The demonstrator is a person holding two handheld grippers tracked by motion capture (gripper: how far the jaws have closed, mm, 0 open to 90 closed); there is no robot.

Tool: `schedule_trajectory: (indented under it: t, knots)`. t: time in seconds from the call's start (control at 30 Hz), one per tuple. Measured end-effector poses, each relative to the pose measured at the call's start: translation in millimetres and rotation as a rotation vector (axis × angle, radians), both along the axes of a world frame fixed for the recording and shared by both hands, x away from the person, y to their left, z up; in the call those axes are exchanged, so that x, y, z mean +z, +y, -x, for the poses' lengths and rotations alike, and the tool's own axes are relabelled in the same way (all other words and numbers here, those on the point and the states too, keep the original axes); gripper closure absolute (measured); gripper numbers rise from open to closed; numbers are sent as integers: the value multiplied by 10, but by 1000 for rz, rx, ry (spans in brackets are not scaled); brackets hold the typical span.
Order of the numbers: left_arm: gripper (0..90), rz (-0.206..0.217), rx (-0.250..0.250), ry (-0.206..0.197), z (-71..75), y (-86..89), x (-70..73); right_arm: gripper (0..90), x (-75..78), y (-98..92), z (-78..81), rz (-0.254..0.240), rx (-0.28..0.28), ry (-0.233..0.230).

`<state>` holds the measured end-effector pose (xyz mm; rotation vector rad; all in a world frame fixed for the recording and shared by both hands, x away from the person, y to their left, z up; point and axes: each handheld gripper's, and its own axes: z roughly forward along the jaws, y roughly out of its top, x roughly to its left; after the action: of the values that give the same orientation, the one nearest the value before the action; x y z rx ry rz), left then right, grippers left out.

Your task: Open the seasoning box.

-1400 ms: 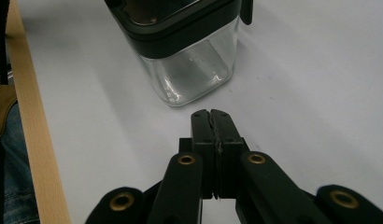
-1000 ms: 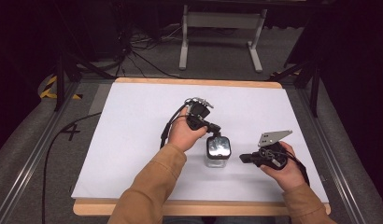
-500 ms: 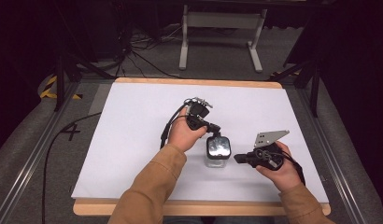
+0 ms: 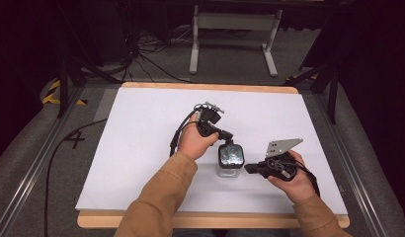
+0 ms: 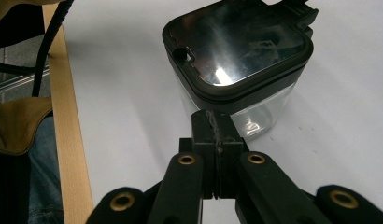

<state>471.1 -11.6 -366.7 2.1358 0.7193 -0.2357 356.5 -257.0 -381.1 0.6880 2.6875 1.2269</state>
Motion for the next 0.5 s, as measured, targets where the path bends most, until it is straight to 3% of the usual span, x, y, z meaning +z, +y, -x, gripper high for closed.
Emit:
schedule_trajectory:
  t: [0.5]
  knots:
    - [867,6,4,-3,14,14,-4,900,13,34,0,-9,-12,-22]
